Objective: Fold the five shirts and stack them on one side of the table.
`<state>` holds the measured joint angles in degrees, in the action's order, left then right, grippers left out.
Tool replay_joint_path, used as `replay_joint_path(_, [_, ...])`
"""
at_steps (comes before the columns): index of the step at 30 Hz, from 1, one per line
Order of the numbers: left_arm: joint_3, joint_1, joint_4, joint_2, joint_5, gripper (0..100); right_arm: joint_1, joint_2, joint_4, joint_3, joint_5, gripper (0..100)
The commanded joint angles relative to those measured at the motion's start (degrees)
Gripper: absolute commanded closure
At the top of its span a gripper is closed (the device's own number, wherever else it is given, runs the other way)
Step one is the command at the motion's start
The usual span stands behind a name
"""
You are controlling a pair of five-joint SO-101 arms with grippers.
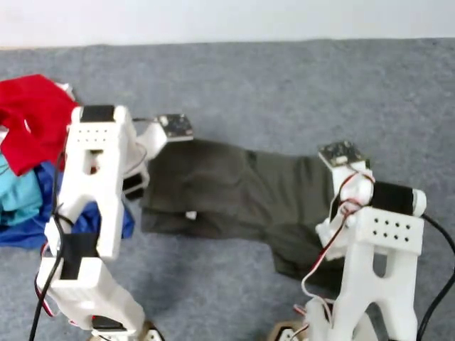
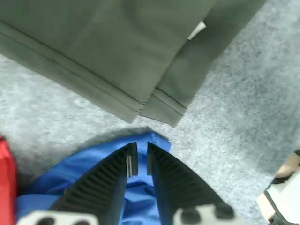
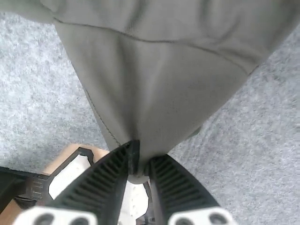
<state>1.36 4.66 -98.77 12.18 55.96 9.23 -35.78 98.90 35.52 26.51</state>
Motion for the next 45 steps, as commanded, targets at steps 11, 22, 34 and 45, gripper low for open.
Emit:
replay_joint_path(11, [2.77,0.35,-1.67,-3.25,-0.35,95,7.25,-1.01,-3.03,3.43,5.54,98.9])
replay_joint_path(22, [6.20,0.35,-1.58,-3.16,-0.35,95,7.52,-1.01,-13.49,15.82,5.45,98.9])
replay_joint_path(34, [6.81,-0.09,-1.58,-3.25,-0.26,95,10.24,-1.71,-16.04,17.14,3.78,68.2])
replay_joint_path(45, [5.58,-0.88,3.78,-3.25,-3.16,95,12.00,-1.71,-11.91,-0.26,2.37,67.0])
